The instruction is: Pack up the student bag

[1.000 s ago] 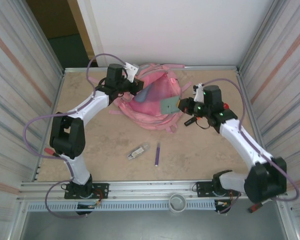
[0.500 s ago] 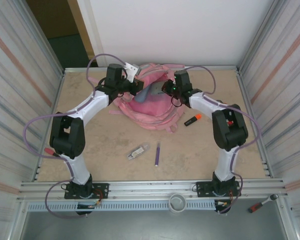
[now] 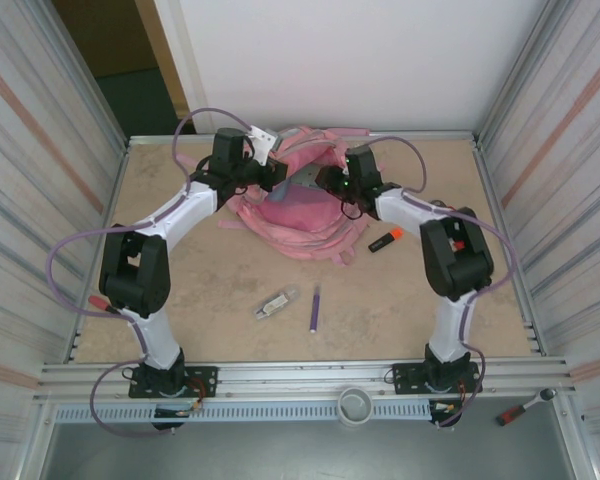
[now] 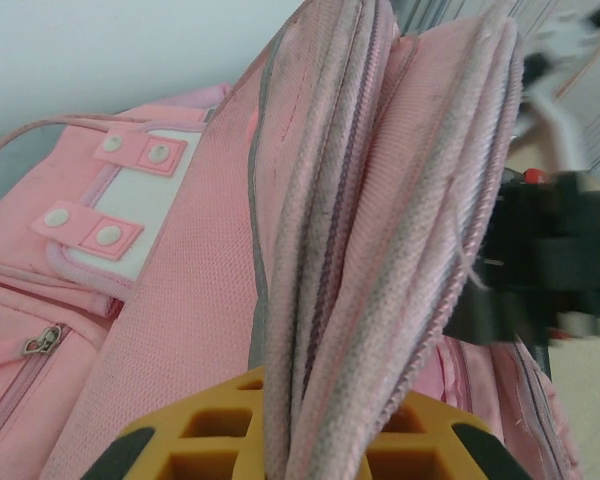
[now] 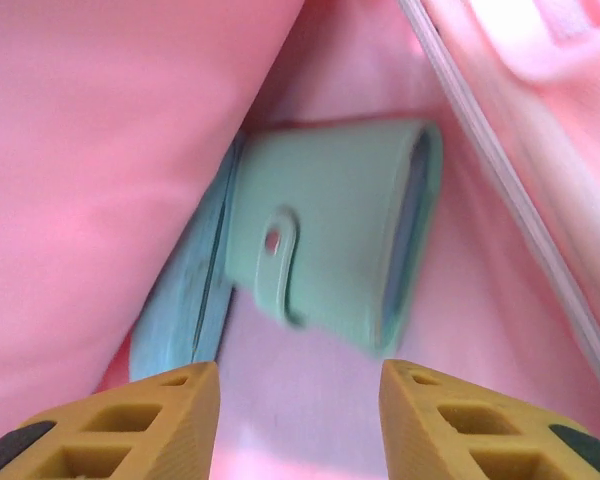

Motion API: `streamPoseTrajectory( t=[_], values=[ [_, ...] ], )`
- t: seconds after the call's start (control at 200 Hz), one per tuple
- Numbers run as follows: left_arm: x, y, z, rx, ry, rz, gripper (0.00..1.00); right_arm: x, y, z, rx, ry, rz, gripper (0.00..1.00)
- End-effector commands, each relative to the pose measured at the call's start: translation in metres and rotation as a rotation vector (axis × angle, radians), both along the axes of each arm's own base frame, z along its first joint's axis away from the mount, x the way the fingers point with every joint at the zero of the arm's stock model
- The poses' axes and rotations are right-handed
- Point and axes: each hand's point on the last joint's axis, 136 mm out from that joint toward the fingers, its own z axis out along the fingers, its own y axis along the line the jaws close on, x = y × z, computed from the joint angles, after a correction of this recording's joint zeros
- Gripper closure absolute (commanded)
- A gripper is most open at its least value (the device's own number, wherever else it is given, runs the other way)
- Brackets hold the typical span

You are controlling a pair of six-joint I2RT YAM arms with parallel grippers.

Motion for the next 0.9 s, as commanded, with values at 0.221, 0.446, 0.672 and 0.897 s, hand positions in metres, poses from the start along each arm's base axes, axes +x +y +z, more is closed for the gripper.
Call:
streamPoseTrajectory(
  t=[0.221, 0.446, 0.672, 0.897],
  values=[
    [-0.032, -0.005, -0.013, -0.004, -0.019, -0.102, 0.92, -0.111, -0.076, 0.015, -0.373, -0.016, 0.047, 0.52],
    [-0.057, -0.020, -0.019, -0.054, 0.013, -0.124, 0.42, -0.131, -0.042, 0.034, -0.315, -0.108, 0.183, 0.50],
    [-0.046, 0.091, 0.008, -0.277, 0.033, 0.257, 0.13, -0.143, 0.064, 0.014, -0.230, -0.151, 0.435, 0.50],
    [0.025, 0.155, -0.047, -0.251, 0.289, 0.510, 0.17, -0.133, 0.099, -0.032, -0.231, -0.044, 0.471, 0.51]
  ],
)
